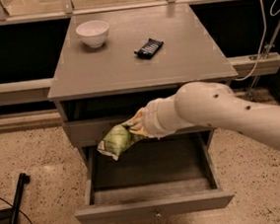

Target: Place green jalapeno chip bag into middle drawer

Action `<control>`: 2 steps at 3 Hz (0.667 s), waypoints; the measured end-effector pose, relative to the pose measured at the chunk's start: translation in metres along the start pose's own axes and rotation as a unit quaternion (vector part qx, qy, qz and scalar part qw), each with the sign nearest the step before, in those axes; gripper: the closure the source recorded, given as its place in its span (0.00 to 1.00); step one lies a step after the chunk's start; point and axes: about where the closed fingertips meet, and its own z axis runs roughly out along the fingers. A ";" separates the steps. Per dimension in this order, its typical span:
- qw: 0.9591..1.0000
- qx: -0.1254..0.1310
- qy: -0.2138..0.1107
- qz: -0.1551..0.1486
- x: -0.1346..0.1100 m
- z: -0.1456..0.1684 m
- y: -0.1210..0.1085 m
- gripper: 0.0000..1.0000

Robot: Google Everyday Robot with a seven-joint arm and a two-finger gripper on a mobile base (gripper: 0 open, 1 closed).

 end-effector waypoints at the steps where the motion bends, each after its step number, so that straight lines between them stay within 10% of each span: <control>1: 0.998 0.009 -0.009 0.062 0.031 0.050 0.012 1.00; 2: 0.990 0.041 -0.043 0.129 0.060 0.080 0.016 1.00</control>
Offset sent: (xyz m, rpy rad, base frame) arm 0.0480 -0.0067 -0.1409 0.3642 0.0936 -0.3076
